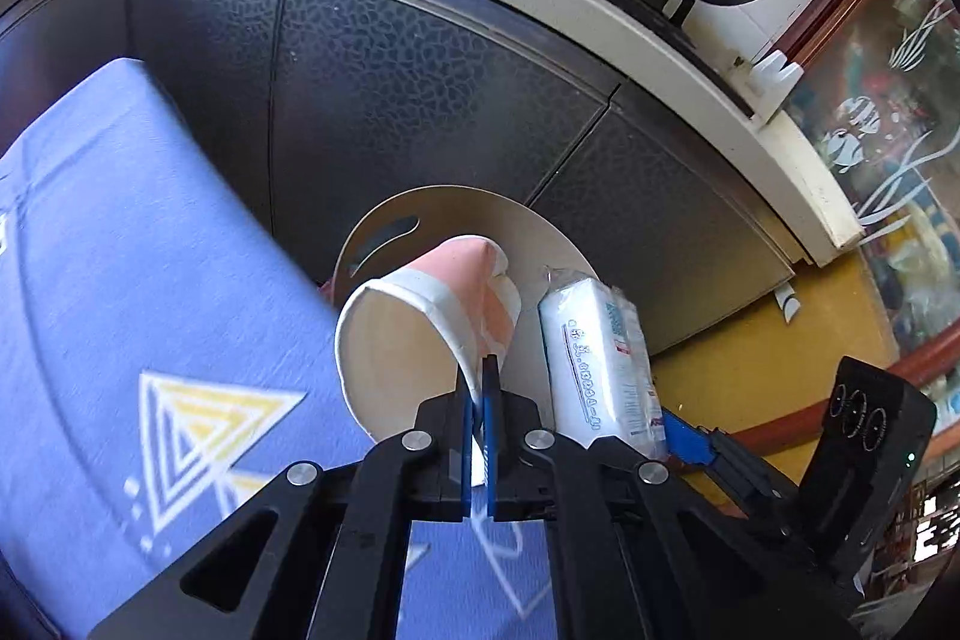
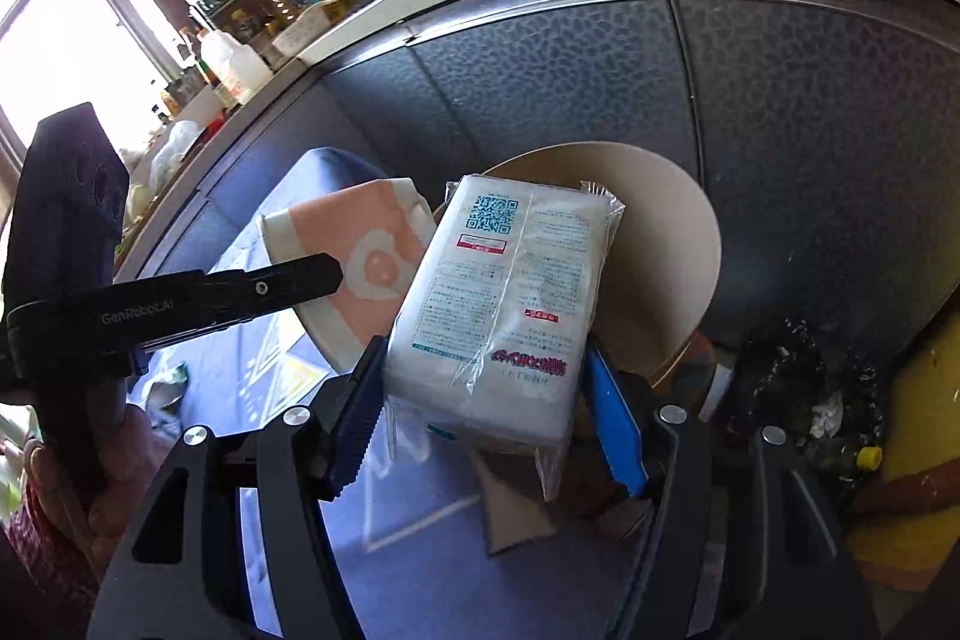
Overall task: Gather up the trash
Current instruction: 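Carry both items over the beige bin and open both tools to drop them, then move both open tools back over the trash on the table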
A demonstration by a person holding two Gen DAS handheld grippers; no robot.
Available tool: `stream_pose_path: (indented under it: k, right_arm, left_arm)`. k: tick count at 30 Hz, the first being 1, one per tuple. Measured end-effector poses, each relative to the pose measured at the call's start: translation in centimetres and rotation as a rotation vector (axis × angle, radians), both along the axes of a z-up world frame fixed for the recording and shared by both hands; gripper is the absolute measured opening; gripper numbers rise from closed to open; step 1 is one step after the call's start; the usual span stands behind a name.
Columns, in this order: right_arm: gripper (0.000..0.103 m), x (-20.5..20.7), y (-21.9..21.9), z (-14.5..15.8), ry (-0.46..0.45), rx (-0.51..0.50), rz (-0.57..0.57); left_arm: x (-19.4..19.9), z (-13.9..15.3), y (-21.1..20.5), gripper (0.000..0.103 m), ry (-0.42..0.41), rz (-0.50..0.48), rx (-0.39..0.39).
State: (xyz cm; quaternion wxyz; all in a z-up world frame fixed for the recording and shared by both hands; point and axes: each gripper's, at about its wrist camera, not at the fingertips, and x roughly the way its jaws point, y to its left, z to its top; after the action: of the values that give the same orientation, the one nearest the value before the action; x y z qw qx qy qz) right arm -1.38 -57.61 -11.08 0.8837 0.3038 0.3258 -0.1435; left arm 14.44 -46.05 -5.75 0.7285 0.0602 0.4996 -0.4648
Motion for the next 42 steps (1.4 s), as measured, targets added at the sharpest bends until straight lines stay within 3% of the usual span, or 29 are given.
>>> stream_pose_path:
  k: [3,4,5,7,15,21,31,34,39,42]
  right_arm:
    - [0.066,0.6,-1.0,-0.5,0.018,-0.012,-0.016]
    - [0.067,0.8,-1.1,-0.6,0.022,-0.019,-0.022]
    - [0.073,0.9,-1.3,-0.8,0.024,-0.024,-0.024]
    - [0.077,0.9,-1.4,-0.9,0.023,-0.045,-0.039]
    - [0.077,-1.4,0.5,0.1,-0.040,-0.074,-0.062]
    - [0.071,-3.3,4.2,1.3,-0.085,-0.089,-0.045]
    - [0.071,-6.8,10.9,2.3,-0.143,-0.042,-0.051]
    - [0.071,-6.8,13.4,2.3,-0.140,-0.040,0.001]
    - [0.054,-4.7,18.0,2.2,-0.111,-0.035,0.146]
    - [0.050,-3.4,21.3,2.3,-0.104,-0.035,0.231]
  left_arm:
    - [0.5,-0.5,-1.6,0.004,-0.014,-0.005,0.018]
    - [0.6,-0.7,-2.1,0.016,-0.016,-0.001,0.035]
    - [0.7,-0.9,-2.4,0.037,-0.018,0.006,0.048]
    - [0.7,-0.8,-2.5,0.049,-0.043,0.028,0.046]
    - [-0.5,0.8,1.9,0.049,-0.067,0.065,-0.032]
    - [-4.0,1.6,6.8,0.049,-0.168,0.085,-0.050]
    - [-8.4,2.3,16.1,0.049,-0.317,0.147,-0.051]
    - [-9.6,2.2,18.7,0.049,-0.334,0.153,-0.050]
    - [-11.1,2.0,24.5,0.049,-0.355,0.199,-0.051]
    - [-11.8,2.2,28.8,0.049,-0.361,0.244,-0.054]
